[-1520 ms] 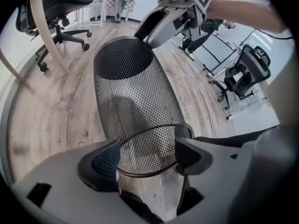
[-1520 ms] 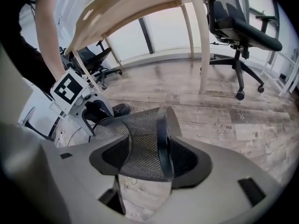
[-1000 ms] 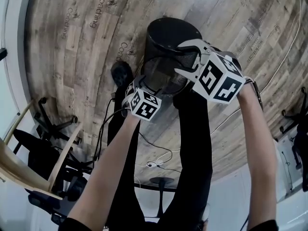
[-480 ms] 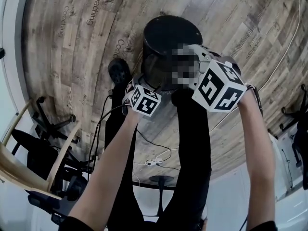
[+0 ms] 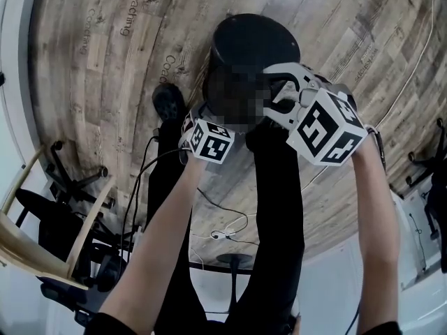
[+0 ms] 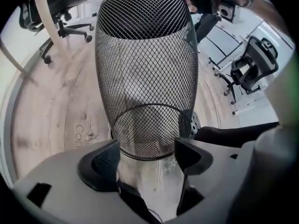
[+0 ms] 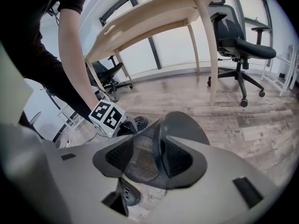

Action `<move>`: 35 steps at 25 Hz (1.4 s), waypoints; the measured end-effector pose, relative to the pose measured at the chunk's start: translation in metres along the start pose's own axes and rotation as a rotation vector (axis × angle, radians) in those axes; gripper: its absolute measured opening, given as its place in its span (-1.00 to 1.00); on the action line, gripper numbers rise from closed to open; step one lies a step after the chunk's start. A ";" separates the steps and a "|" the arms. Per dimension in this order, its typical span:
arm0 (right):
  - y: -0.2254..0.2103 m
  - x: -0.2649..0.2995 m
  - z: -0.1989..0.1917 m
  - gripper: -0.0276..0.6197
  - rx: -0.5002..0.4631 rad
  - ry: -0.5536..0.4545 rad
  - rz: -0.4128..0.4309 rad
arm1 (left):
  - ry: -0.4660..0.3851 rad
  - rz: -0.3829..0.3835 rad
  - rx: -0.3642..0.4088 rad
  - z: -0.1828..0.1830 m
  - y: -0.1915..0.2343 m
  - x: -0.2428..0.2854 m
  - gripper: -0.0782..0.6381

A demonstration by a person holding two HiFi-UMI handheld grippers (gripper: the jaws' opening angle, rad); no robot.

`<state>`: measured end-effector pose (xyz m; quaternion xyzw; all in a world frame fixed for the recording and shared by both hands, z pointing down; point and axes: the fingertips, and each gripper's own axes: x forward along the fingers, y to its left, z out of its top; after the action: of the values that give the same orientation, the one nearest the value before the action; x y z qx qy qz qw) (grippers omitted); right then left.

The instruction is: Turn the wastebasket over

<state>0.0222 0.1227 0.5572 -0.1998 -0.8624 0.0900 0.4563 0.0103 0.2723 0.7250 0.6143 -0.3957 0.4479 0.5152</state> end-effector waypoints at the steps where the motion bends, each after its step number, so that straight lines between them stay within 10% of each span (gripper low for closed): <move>1: -0.001 -0.002 0.000 -0.20 0.000 -0.005 -0.008 | -0.004 0.001 0.008 0.004 0.000 0.001 0.27; 20: -0.013 -0.011 -0.001 -0.20 0.018 -0.049 -0.069 | -0.005 0.058 0.039 0.027 0.019 0.007 0.26; 26: -0.013 -0.010 0.003 -0.20 0.008 -0.052 -0.071 | 0.005 0.074 -0.096 0.026 0.031 0.006 0.20; 35: -0.027 -0.013 0.005 -0.20 0.028 -0.067 -0.096 | -0.143 0.016 0.055 0.054 0.020 -0.007 0.22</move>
<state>0.0173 0.0930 0.5540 -0.1486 -0.8845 0.0869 0.4335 -0.0029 0.2157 0.7206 0.6555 -0.4239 0.4175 0.4652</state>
